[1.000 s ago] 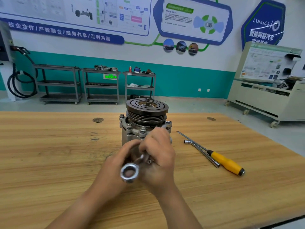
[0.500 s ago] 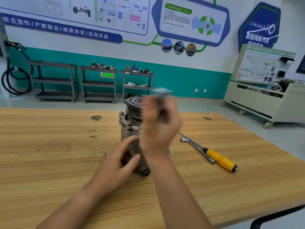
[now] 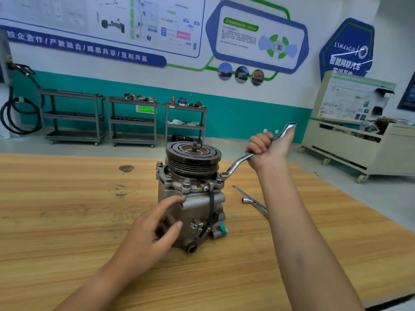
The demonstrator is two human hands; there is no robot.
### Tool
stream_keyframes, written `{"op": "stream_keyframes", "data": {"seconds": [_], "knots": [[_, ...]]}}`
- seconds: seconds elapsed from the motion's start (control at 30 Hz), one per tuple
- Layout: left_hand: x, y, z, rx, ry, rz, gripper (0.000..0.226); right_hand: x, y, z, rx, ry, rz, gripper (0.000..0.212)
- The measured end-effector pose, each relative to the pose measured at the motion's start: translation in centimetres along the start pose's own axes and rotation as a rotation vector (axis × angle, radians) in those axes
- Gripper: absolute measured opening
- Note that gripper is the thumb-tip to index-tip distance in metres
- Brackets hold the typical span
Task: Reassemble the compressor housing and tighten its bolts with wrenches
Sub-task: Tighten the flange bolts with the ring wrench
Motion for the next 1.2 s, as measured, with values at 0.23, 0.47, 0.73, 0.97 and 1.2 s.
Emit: {"op": "stream_keyframes", "data": {"seconds": [0.23, 0.47, 0.73, 0.97, 1.2], "knots": [[0.2, 0.0, 0.0, 0.003, 0.006, -0.018, 0.052, 1.4, 1.8, -2.9, -0.056, -0.184, -0.087, 0.071], [0.0, 0.0, 0.1, -0.001, 0.015, -0.016, 0.051, 2.8, 2.3, -3.7, 0.079, -0.273, 0.028, 0.061], [-0.1, -0.1, 0.0, 0.0, -0.003, 0.002, 0.048, 0.7, 5.7, -0.9, 0.189, 0.034, -0.117, 0.043], [-0.1, -0.3, 0.1, -0.002, -0.023, 0.011, 0.047, -0.2, 5.9, 5.5, 0.046, 0.379, -0.059, 0.046], [-0.2, -0.4, 0.0, 0.007, -0.027, -0.004, 0.047, 3.2, 4.9, 10.0, -0.297, 0.579, 0.561, 0.06]]}}
Point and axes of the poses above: each hand's wrist, its own z-axis away from the middle knuckle, its own y-axis out of the back of the hand, x = y × z, the point moved 4 cm from there along -z, towards the middle knuckle, and after that the axes turned 9 degrees about -z, right-handed, at the moved point
